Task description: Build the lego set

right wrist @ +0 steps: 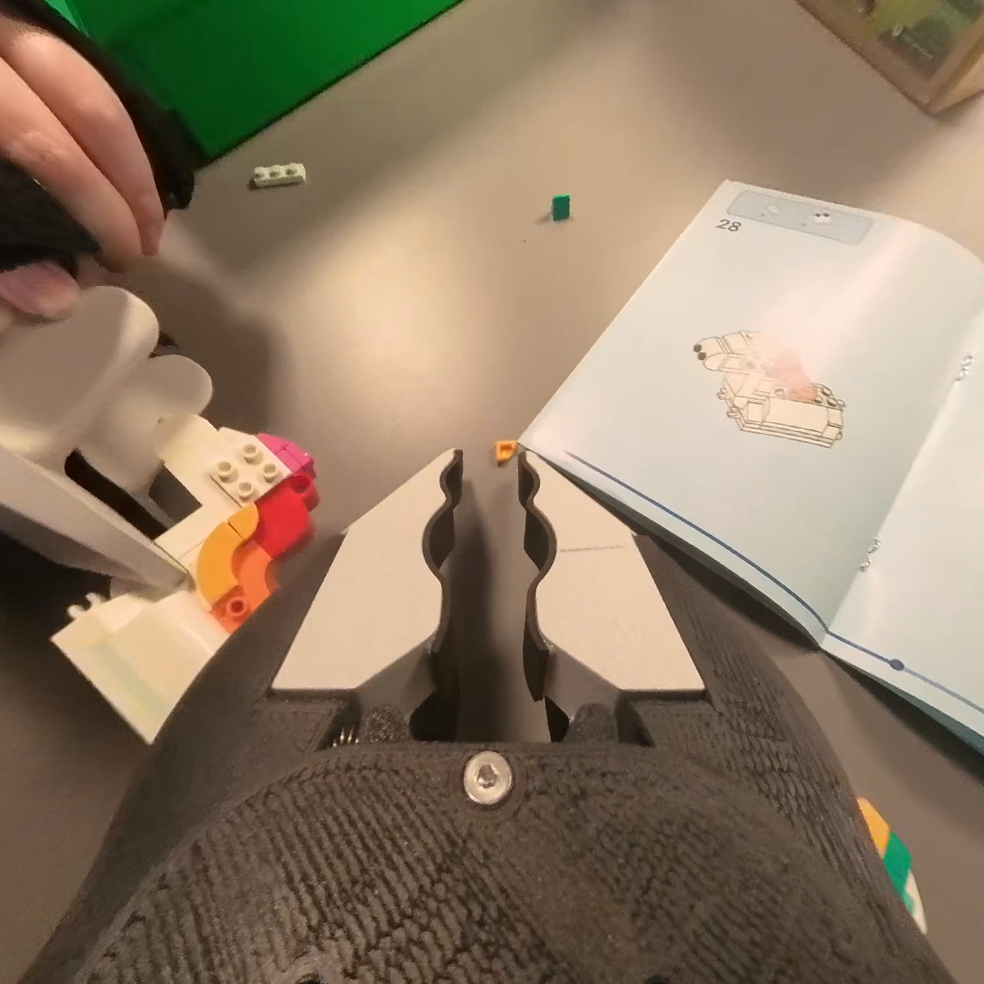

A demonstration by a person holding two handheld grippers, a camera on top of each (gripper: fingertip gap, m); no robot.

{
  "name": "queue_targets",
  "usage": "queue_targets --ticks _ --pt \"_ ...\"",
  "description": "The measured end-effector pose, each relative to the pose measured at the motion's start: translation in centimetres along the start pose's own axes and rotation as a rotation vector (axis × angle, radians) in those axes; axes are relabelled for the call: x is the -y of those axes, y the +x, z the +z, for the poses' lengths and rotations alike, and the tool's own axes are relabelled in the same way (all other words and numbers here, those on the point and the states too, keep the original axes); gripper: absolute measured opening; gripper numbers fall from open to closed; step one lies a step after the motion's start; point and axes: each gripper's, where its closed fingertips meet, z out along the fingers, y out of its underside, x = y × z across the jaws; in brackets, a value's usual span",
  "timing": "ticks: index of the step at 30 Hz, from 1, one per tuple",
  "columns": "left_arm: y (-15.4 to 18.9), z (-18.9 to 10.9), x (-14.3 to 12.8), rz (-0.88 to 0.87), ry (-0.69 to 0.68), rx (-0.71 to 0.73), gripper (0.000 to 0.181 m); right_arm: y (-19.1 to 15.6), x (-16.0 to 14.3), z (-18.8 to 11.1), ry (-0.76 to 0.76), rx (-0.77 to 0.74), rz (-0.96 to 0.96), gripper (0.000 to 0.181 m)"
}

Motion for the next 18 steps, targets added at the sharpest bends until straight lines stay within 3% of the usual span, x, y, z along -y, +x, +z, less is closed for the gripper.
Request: queue_targets --ticks 1,12,14,18 --pt "0.1 0.0 0.1 0.002 0.002 -0.001 0.016 0.0 -0.2 0.3 -0.019 -0.011 -0.017 0.019" --pt "0.3 0.0 0.0 0.015 -0.005 -0.007 0.016 0.3 0.0 0.9 -0.046 -0.100 -0.078 0.005" --pt "0.3 -0.1 0.0 0.018 -0.006 -0.004 0.016 1.1 0.1 0.3 -0.045 -0.189 -0.214 0.005" --pt "0.2 -0.1 0.2 0.022 -0.001 0.001 0.016 1.1 1.3 -2.7 0.019 -0.353 -0.743 0.004"
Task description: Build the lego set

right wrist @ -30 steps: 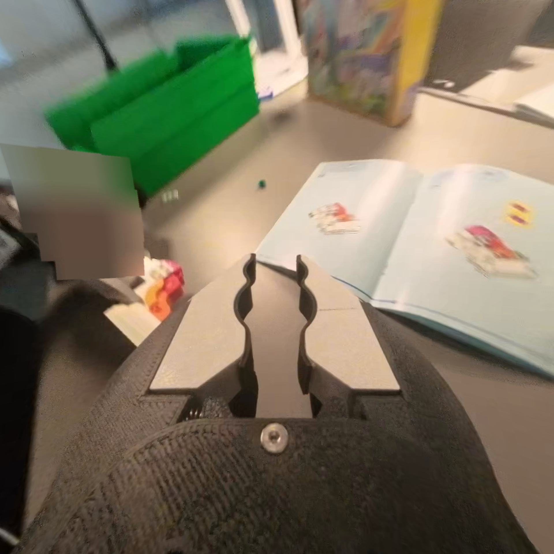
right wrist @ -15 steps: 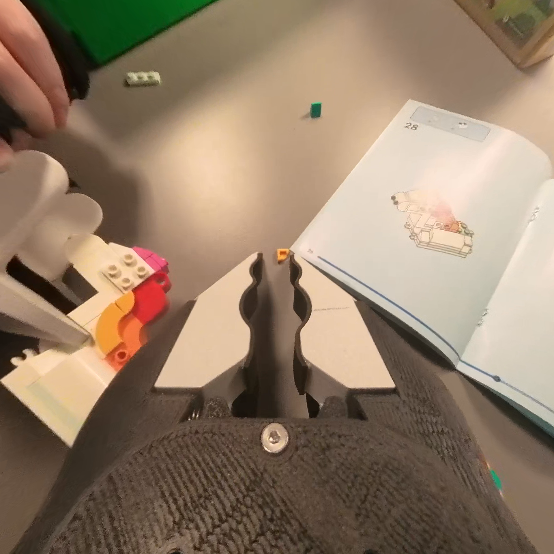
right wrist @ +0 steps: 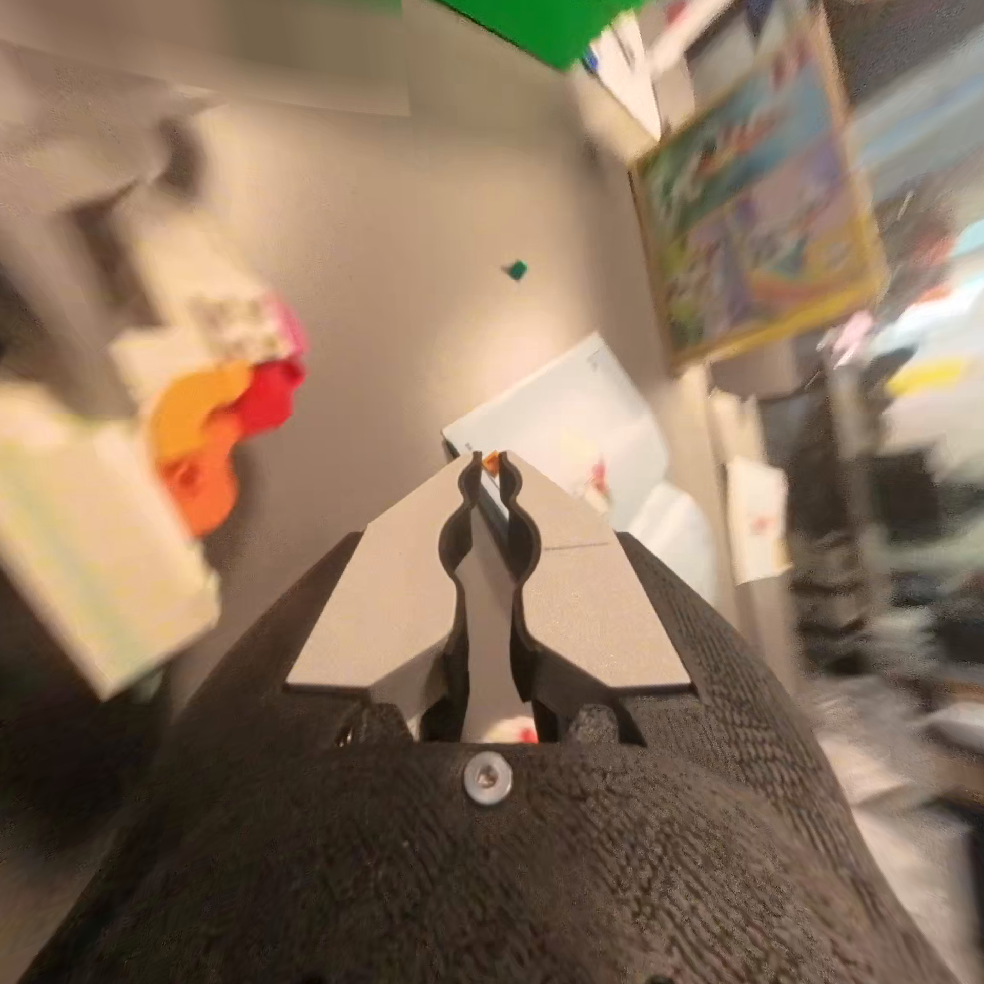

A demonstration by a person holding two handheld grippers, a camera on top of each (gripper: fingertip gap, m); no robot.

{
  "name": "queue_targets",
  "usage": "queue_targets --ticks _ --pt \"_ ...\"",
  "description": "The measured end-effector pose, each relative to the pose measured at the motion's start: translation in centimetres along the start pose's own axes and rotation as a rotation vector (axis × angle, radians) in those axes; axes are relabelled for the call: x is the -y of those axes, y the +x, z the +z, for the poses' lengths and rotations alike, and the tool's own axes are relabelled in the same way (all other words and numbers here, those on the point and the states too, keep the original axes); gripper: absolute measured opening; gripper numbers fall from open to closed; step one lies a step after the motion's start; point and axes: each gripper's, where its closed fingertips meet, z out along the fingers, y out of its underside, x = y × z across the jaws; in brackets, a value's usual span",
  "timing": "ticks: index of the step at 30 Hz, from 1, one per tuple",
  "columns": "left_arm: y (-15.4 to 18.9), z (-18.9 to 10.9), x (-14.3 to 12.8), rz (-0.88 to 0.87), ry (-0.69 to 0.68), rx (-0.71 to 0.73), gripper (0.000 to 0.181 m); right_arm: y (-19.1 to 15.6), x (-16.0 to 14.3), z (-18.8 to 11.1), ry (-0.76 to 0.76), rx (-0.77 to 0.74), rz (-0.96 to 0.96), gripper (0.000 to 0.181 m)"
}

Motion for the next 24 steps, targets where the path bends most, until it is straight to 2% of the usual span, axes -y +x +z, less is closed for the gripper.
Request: queue_targets --ticks 2,5,9,12,16,20,22,24 --pt "0.0 0.1 0.0 0.014 -0.007 0.000 0.016 -1.1 -0.3 -1.4 0.026 0.000 -0.369 0.004" --pt "0.1 0.1 0.1 0.026 -0.004 -0.002 0.016 -2.7 -2.3 -2.8 -0.037 0.042 -0.885 0.004" --pt "0.2 0.2 0.4 0.031 0.004 -0.008 0.016 -4.4 -4.2 -4.6 -0.060 0.203 -1.264 0.004" --pt "0.2 0.3 0.5 0.034 0.006 -0.014 0.016 -5.6 -4.4 -5.8 -0.004 0.303 -1.468 0.004" --pt "0.2 0.4 0.5 0.034 0.007 -0.019 0.016 -8.0 -3.5 -7.5 0.129 0.413 -1.507 0.005" --pt "0.1 0.5 0.6 0.037 0.010 -0.019 0.016 -8.9 -2.5 -9.0 0.161 0.464 -1.365 0.022" --pt "0.1 0.6 0.7 0.039 0.012 -0.018 0.016 -8.7 -1.9 -9.4 0.131 0.463 -1.151 0.022" --pt "0.1 0.6 0.7 0.043 0.013 -0.023 0.016 -8.0 -1.6 -9.5 0.067 0.471 -0.814 0.021"
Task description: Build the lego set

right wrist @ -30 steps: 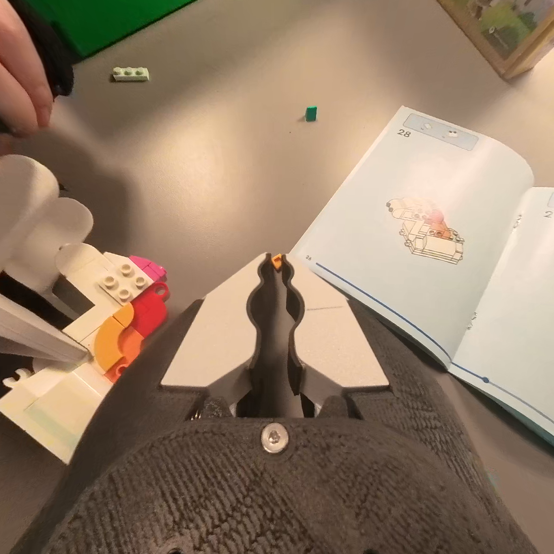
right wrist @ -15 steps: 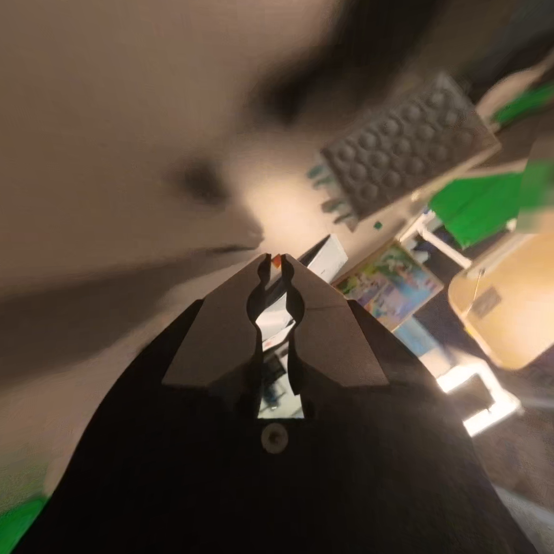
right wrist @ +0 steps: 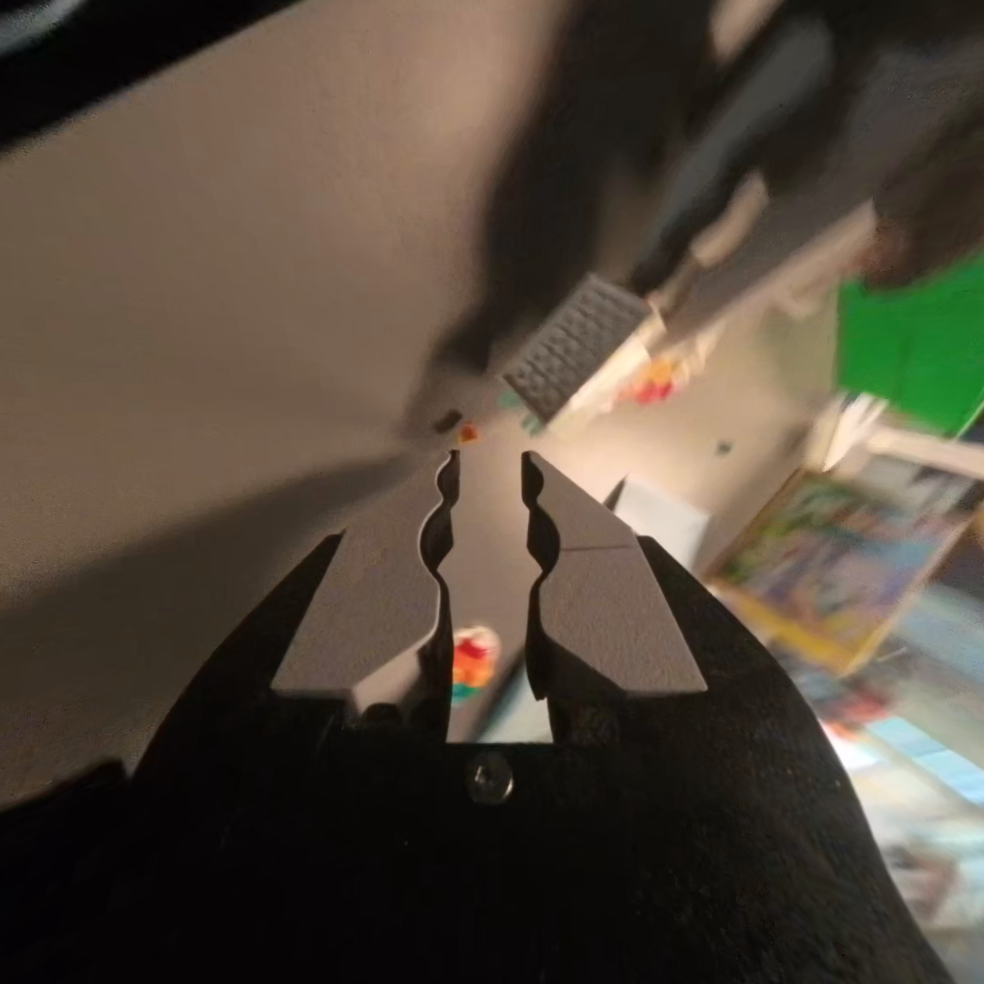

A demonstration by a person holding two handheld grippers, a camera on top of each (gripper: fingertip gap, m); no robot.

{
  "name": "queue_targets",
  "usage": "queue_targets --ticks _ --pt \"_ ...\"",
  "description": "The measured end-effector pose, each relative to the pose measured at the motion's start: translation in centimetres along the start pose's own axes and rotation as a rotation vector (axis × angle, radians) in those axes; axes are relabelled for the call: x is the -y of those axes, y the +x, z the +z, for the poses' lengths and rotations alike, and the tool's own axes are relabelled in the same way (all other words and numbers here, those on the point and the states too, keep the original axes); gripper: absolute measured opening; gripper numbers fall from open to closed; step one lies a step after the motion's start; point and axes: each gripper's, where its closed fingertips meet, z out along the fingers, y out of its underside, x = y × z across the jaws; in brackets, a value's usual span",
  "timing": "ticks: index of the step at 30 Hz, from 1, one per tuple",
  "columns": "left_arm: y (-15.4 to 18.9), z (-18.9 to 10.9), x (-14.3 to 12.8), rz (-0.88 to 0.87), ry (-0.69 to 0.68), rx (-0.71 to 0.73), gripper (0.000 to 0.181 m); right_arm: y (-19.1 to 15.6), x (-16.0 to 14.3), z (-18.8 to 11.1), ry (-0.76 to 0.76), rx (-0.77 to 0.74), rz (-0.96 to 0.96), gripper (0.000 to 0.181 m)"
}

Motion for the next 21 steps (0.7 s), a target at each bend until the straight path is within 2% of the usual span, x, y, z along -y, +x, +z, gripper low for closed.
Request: queue_targets --ticks 5,7,9,15,21 --pt "0.5 0.1 0.0 0.019 0.004 -0.041 0.016 0.8 -1.0 -0.3 0.112 0.021 0.844 0.018" --pt "0.4 0.1 -0.5 0.019 -0.016 -0.046 0.016 0.6 -0.9 -0.1 0.182 0.059 1.088 0.016" --pt "0.3 0.2 -1.0 0.015 -0.035 -0.046 0.016 0.4 -1.3 0.5 0.189 0.065 1.248 0.012" --pt "0.2 0.4 -1.6 0.012 -0.062 -0.050 0.016 -0.7 -0.8 1.8 0.204 0.119 1.327 0.010" --pt "0.1 0.6 -1.7 0.006 -0.063 -0.052 0.016 -0.6 -0.5 2.0 0.175 0.105 1.217 0.002"
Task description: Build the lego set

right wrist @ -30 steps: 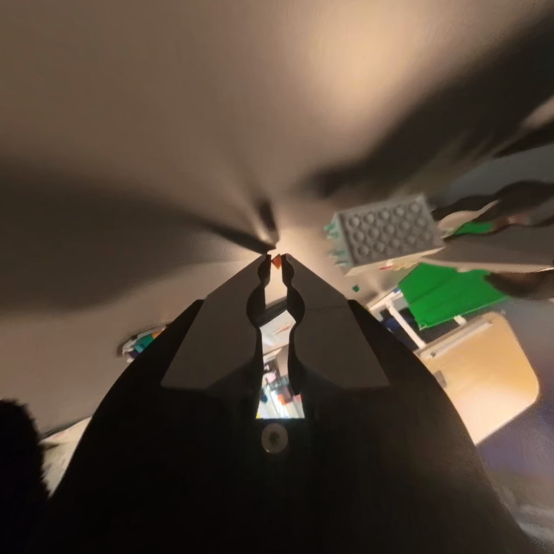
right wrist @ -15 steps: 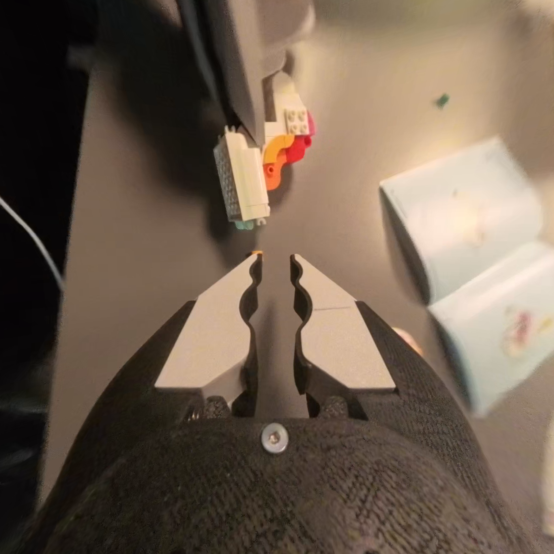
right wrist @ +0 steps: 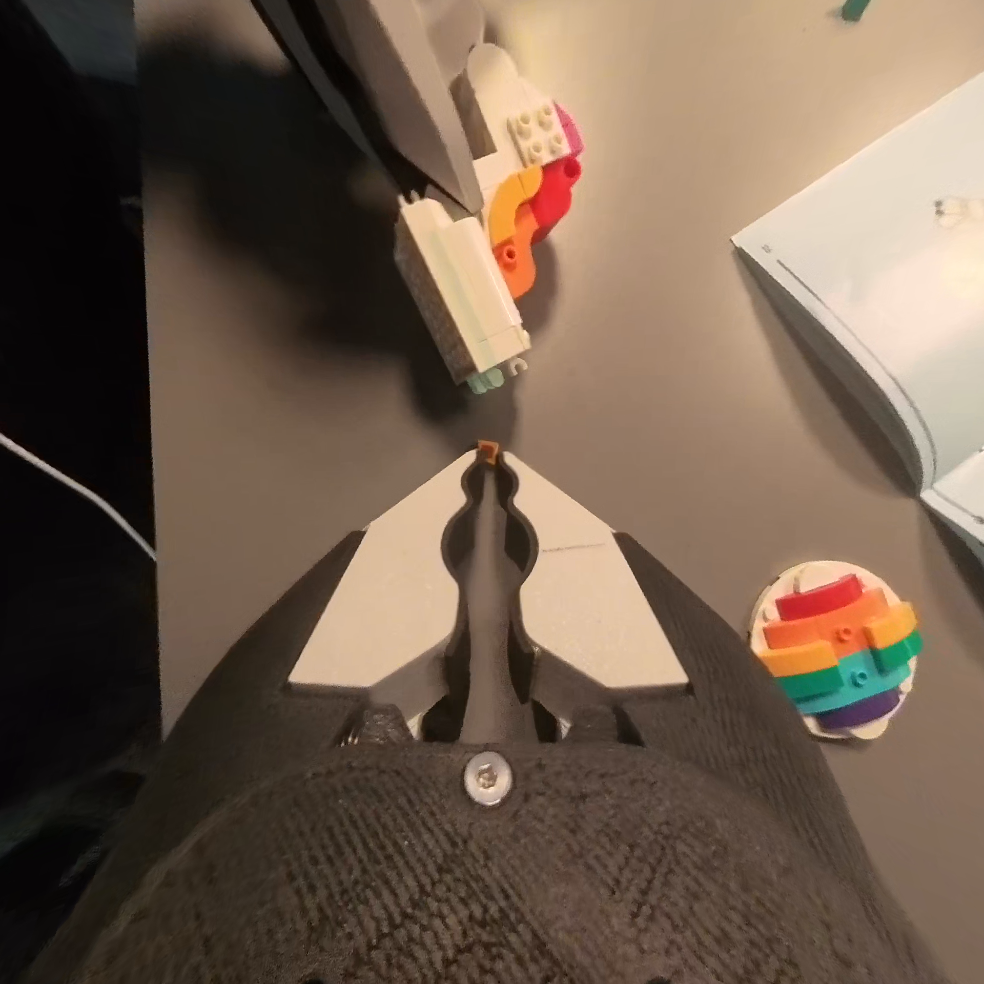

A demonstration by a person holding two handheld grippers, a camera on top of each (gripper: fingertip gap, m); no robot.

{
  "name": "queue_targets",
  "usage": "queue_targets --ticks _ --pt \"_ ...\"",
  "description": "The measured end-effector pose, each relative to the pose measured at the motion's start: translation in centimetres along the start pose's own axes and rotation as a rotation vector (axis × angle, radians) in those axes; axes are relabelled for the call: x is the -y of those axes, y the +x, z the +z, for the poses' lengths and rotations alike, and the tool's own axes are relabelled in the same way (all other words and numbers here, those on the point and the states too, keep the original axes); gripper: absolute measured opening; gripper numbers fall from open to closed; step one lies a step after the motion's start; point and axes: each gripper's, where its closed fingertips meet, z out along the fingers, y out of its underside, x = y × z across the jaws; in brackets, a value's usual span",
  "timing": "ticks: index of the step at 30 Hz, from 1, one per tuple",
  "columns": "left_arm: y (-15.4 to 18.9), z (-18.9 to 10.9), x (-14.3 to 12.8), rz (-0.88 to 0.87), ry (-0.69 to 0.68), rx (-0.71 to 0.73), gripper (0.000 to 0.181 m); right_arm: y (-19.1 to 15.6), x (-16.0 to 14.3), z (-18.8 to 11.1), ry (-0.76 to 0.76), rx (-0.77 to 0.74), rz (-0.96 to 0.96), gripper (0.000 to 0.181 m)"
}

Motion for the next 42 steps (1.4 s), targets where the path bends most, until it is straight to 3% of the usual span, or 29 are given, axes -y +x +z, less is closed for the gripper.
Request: queue_targets --ticks 7,15,24,33,42 --pt "-0.1 0.2 -0.1 -0.003 -0.001 0.000 0.016 0.7 -0.1 -0.3 -0.091 -0.181 -0.386 0.001" --pt "-0.1 0.3 -0.1 0.001 -0.003 0.002 0.016 3.6 -1.1 -1.3 -0.369 -0.556 -1.305 0.000" --pt "-0.1 0.3 0.0 0.003 0.000 0.003 0.016 2.2 -1.7 -1.6 -0.420 -0.528 -1.865 0.001" --pt "-0.1 0.3 0.1 0.006 0.002 0.005 0.016 0.2 -1.5 -1.3 -0.352 -0.426 -2.045 0.002" --pt "0.1 0.1 0.5 0.009 0.018 0.006 0.016 -1.7 -1.2 -1.8 -0.241 -0.368 -1.845 0.016"
